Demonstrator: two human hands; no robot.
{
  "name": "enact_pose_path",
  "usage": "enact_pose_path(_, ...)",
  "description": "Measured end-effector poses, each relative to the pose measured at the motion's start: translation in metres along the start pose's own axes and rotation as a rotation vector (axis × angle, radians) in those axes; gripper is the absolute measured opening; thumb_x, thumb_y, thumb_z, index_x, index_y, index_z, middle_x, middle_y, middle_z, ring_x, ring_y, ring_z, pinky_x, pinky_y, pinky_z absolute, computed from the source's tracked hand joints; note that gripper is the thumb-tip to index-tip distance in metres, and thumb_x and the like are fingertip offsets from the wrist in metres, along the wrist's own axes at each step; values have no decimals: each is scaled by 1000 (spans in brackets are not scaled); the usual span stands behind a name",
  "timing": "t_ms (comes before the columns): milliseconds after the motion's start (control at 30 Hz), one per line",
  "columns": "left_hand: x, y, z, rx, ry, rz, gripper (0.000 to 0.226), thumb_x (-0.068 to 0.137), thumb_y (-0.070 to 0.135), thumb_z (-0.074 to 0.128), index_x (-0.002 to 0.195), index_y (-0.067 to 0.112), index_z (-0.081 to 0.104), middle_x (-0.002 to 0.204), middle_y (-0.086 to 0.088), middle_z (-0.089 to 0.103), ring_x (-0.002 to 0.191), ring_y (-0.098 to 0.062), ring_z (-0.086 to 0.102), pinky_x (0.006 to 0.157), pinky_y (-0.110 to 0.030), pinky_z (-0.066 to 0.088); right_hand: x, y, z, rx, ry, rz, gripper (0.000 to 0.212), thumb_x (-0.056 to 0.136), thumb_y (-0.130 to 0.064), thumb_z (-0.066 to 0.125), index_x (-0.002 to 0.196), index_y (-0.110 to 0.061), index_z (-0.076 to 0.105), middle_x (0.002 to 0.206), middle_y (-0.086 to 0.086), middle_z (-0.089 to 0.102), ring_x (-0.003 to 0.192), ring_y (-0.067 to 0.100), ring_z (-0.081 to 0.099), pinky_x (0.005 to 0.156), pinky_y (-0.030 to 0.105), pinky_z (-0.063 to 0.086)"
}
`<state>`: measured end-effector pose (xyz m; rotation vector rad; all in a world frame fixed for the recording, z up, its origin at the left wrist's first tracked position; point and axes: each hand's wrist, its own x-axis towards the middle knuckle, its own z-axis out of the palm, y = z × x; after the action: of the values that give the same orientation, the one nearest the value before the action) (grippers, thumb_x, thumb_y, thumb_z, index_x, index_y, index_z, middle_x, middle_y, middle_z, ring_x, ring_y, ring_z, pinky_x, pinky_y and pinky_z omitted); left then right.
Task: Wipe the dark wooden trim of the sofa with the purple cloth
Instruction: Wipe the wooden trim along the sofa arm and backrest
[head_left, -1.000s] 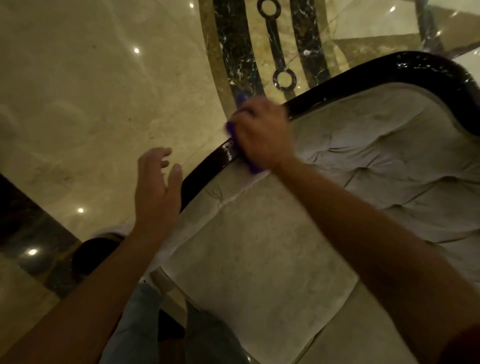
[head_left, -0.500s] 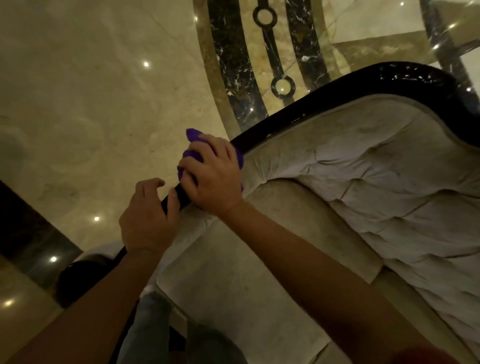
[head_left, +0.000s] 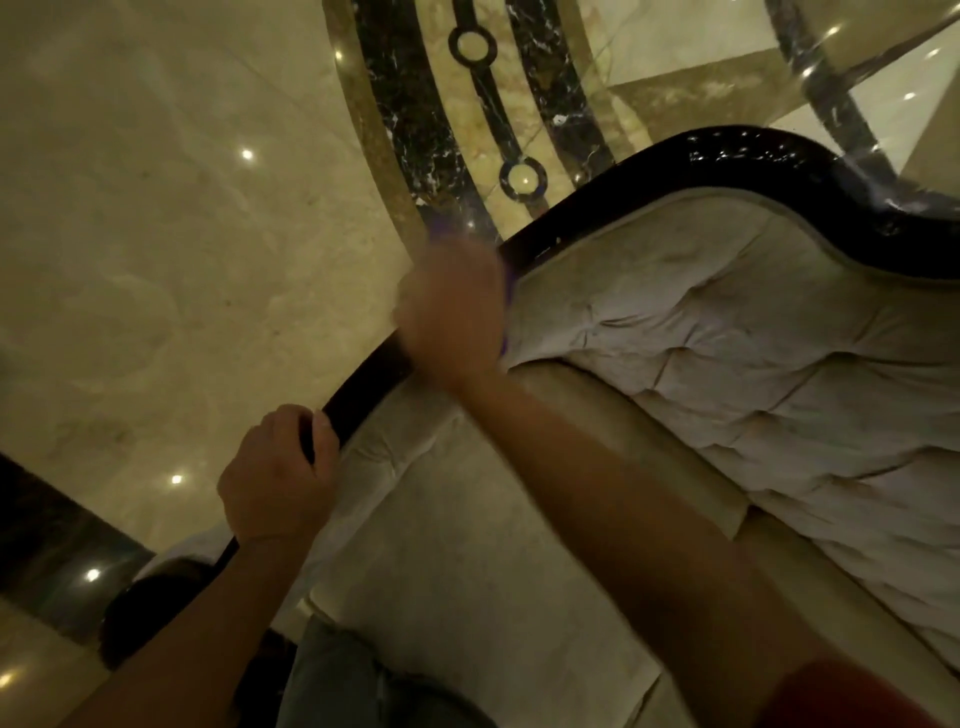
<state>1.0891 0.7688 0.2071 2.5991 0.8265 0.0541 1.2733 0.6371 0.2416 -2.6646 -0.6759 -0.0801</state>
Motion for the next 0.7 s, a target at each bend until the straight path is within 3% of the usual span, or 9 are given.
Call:
enact_pose_path(100,0,1,-2,6,-57,-21,40,102,42,31,94,13,58,73,-3,52,62,-20,45,53,-29,31,-22,-28,13,101,-113,-187,13,85,-24,72,87,-14,78,111,11,71,122,38,58,112,54,36)
enact_pose_path(200,0,-3,-7,-37,-155,-45,43,102,49,25,92,19,54,75,2,49,66,-22,49,57,-33,36,8,15,-11,-118,-214,-363,23,94,-35,66,102,-17,78,118,11,70,122,35,59,116,56,33)
enact_pose_path(300,20,2,-10,-89,-253,-24,54,100,64,16,82,25,50,76,4,51,70,-22,53,63,-37,41,71,92,-61,-415,-103,-194,35,99,-42,51,110,-19,75,120,13,67,121,36,58,113,57,35)
enact_pose_path(367,50,27,-3,-106,-312,93,58,101,68,17,78,25,49,75,5,51,68,-18,53,62,-35,39,100,142,-100,-564,-14,-99,39,97,-43,47,103,-17,75,112,14,69,111,38,61,106,54,42)
enact_pose_path(467,88,80,11,-74,-345,210,56,102,64,21,75,21,46,72,1,48,62,-17,50,59,-35,39,113,158,-126,-628,72,4,36,94,-40,52,92,-14,76,102,13,71,100,37,64,91,48,47)
enact_pose_path(567,119,131,33,-27,-369,264,55,106,58,21,82,17,49,77,-2,49,69,-23,52,65,-39,44,106,133,-106,-555,82,176,29,89,-35,58,92,-13,77,108,15,70,109,39,62,96,50,46)
enact_pose_path(633,136,157,44,-16,-368,275,52,108,53,21,89,17,52,80,-3,50,71,-23,52,66,-40,44,92,108,-75,-475,-9,90,30,93,-36,58,97,-14,78,113,14,70,117,38,59,104,52,42)
enact_pose_path(700,145,177,53,-60,-347,248,51,108,50,21,91,17,54,83,-4,54,70,-22,49,65,-39,39,84,96,-63,-402,-70,-78,28,95,-37,61,95,-15,79,108,11,71,112,34,62,101,49,41)
